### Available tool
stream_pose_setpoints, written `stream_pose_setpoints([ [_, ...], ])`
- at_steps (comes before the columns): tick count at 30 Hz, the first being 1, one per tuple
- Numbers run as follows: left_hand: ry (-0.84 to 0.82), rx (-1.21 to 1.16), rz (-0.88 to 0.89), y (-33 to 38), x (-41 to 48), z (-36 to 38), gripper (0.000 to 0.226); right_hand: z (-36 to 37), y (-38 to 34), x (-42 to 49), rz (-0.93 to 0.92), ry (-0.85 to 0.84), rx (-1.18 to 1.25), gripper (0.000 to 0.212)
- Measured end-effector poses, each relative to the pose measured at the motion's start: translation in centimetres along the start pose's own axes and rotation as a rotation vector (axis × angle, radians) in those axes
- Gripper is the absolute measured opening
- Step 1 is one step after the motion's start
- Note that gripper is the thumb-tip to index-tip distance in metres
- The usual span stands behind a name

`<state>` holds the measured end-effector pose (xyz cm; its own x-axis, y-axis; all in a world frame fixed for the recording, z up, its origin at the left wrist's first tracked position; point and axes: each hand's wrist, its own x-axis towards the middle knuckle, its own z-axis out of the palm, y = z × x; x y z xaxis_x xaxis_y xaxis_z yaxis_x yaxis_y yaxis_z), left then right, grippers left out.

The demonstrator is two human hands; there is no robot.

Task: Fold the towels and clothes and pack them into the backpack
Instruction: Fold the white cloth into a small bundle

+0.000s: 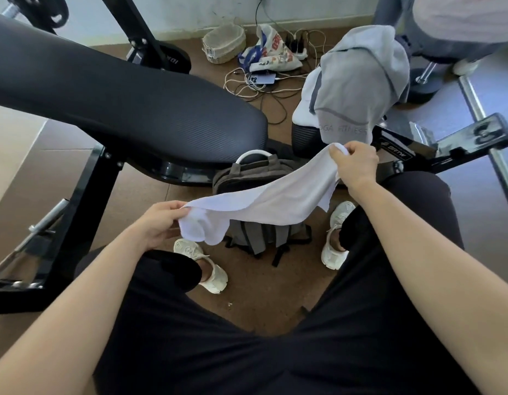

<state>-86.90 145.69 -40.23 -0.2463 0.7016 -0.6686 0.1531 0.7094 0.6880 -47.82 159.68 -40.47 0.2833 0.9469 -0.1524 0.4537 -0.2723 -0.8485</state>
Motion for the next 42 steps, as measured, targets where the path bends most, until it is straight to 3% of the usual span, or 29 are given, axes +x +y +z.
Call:
stream_pose_setpoints([
  [3,-0.025,-0.062,0.024,0.1,-0.3,2.0,0.028,0.7,-0.2,-0.9,-0.028,-0.079,0.088,0.039],
  [7,0.259,-0.280,-0.052,0.6,-0.5,5.9,0.036,1.7,-0.9,-3.0,-0.082,-0.182,0.179,0.036],
  [9,0.325,-0.392,-0.099,0.2,-0.8,7.4,0.037,2.1,-1.3,-4.0,-0.093,-0.245,0.219,0.034],
  [12,0.152,-0.439,-0.186,-1.4,-1.7,9.6,0.053,2.3,-1.9,-5.6,-0.094,-0.358,0.257,0.037],
  [16,0.012,-0.353,-0.093,-1.3,-2.8,11.0,0.047,2.6,-2.4,-8.1,-0.056,-0.558,0.220,0.030],
  [21,-0.203,-0.333,0.054,-0.4,-5.7,12.3,0.029,2.8,-2.6,-11.6,-0.158,-0.776,0.149,0.014],
  [24,-0.232,-0.435,0.084,-0.7,-6.4,12.9,0.028,2.6,-2.7,-13.6,-0.210,-0.743,0.130,0.025],
  [29,-0.238,-0.590,0.011,-0.4,-6.3,13.0,0.012,2.3,-2.5,-14.7,-0.284,-0.709,0.138,0.010],
  [34,-0.260,-0.681,-0.070,-0.3,-6.4,12.9,0.010,2.6,-2.3,-15.1,-0.333,-0.779,0.055,0.010],
  [39,-0.305,-0.821,-0.130,-0.6,-6.2,12.4,0.033,2.7,-2.1,-15.3,-0.420,-0.866,0.038,0.028],
  [42,-0.355,-0.884,-0.192,-0.8,-6.1,12.4,0.030,3.2,-1.8,-15.7,-0.530,-0.816,0.010,0.030],
])
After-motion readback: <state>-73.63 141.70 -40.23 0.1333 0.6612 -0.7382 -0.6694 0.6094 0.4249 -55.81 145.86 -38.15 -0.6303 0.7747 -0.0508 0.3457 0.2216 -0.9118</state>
